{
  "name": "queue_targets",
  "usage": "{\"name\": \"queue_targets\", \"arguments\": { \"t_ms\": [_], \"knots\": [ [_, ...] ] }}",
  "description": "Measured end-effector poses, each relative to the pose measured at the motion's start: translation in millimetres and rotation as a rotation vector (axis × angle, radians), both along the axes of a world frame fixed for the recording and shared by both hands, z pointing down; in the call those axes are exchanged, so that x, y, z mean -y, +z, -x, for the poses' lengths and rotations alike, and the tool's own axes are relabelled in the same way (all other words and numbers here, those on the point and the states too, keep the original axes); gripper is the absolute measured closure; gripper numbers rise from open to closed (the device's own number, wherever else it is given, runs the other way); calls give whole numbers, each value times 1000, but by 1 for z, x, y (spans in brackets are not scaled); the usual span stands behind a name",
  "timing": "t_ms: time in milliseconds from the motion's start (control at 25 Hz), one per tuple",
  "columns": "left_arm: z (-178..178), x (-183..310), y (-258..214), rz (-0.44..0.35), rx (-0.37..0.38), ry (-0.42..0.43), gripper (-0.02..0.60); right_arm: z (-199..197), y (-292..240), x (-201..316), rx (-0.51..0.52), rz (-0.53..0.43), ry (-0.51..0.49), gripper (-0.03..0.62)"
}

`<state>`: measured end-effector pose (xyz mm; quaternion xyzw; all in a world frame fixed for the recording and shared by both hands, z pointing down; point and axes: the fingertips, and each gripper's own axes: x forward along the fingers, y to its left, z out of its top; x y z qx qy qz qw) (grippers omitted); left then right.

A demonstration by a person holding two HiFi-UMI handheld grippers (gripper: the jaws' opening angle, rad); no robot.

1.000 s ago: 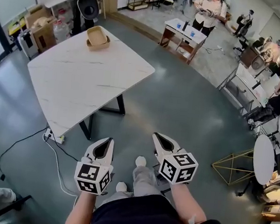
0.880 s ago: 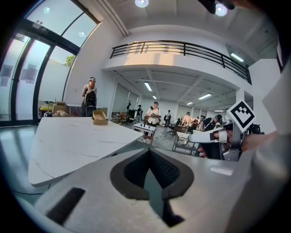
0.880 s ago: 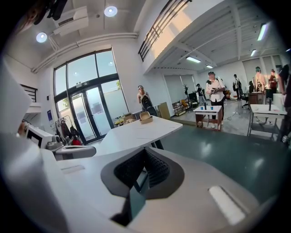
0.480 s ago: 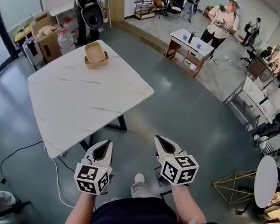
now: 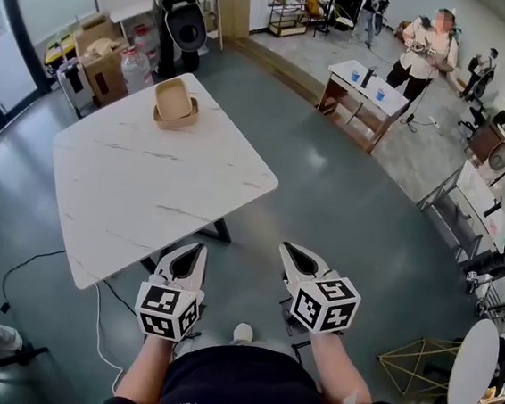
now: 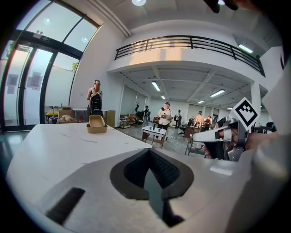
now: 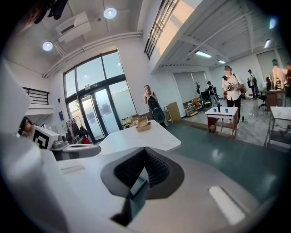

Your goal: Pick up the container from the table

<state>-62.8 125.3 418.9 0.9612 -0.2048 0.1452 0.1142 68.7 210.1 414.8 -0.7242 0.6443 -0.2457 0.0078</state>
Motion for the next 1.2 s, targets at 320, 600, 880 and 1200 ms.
{"name": "queue_targets", "arguments": {
  "t_ms": [320,600,880,1200],
  "knots": [
    [-16,26,0,2,26,-49,592,-21,3,28,23,1,-55,594],
    [-23,72,6,11,40,-84,592,-30,16,58,45,20,-85,594],
    [-51,121,17,22,58,-44,583,-60,20,116,42,37,-84,594],
    [-71,194,20,39,45,-76,591,-79,14,207,24,43,-162,594]
  ]
}}
